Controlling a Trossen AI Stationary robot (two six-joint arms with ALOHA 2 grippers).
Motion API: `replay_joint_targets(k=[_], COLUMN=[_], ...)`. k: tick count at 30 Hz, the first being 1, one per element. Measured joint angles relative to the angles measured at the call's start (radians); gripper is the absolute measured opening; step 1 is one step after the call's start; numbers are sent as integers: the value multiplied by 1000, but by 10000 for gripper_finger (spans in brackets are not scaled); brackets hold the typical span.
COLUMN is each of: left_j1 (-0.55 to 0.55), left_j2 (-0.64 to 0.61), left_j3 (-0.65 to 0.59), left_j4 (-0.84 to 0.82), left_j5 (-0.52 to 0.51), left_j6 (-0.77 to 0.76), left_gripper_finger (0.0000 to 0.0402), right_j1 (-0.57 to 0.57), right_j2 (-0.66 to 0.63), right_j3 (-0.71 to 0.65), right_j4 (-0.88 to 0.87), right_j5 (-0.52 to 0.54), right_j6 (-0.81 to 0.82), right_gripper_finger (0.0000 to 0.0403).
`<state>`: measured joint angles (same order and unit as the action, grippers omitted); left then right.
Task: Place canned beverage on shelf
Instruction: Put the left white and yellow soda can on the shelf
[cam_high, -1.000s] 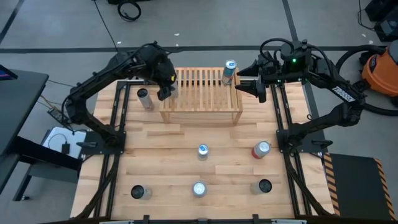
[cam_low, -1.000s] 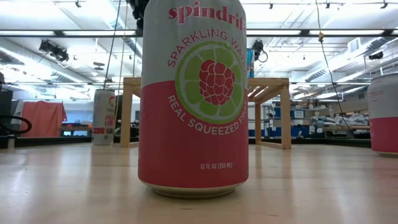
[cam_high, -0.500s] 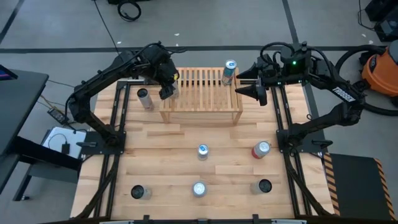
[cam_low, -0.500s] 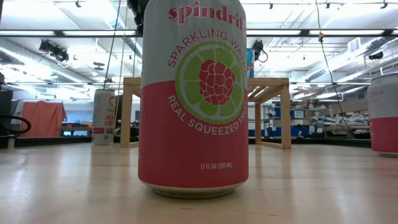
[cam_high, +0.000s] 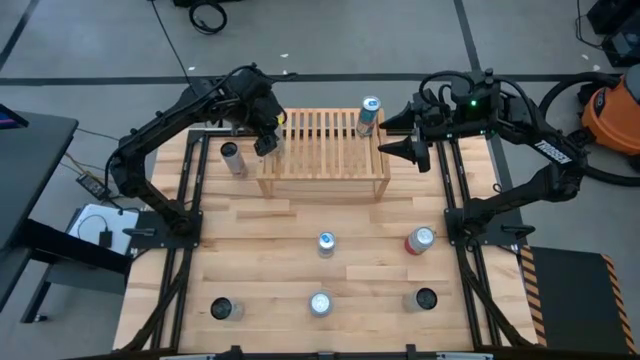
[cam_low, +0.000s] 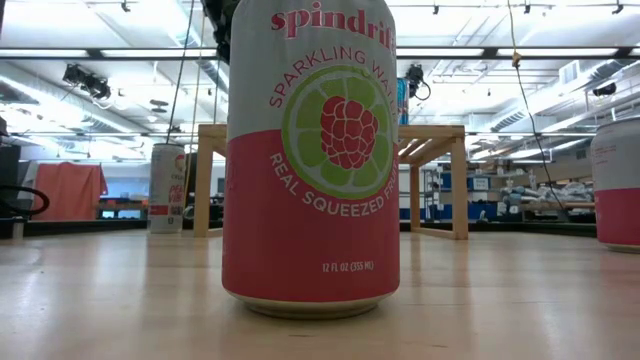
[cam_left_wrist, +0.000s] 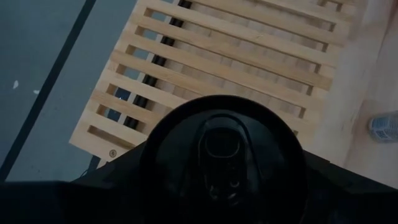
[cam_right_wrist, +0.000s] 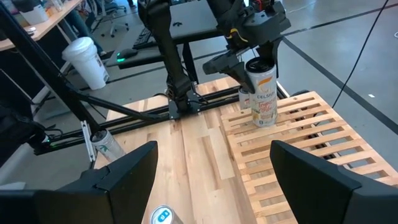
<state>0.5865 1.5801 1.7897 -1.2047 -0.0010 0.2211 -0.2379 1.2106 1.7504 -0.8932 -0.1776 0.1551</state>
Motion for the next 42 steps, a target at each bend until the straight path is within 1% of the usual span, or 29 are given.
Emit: replay_joint_targets(k=[9,15,20,42], left_j1=[1,1,1,-1], left_j2=[0,0,0,0], left_j3=[0,-1,-1,-1], left_j4=[-1,-2,-2,-4], left_j5=[1,0,0,1], left_j6=[4,-1,-30,-31], left_gripper_finger=[291,291,291,291], right_j1=[0,-1,0,-1], right_j2=[0,0,0,0], right_j3=[0,0,0,0], right_j4=[0,0,0,0], right_j5=[2,29,29,30], right_j6=[-1,-1,-1,-1], right_gripper_finger=[321,321,321,321])
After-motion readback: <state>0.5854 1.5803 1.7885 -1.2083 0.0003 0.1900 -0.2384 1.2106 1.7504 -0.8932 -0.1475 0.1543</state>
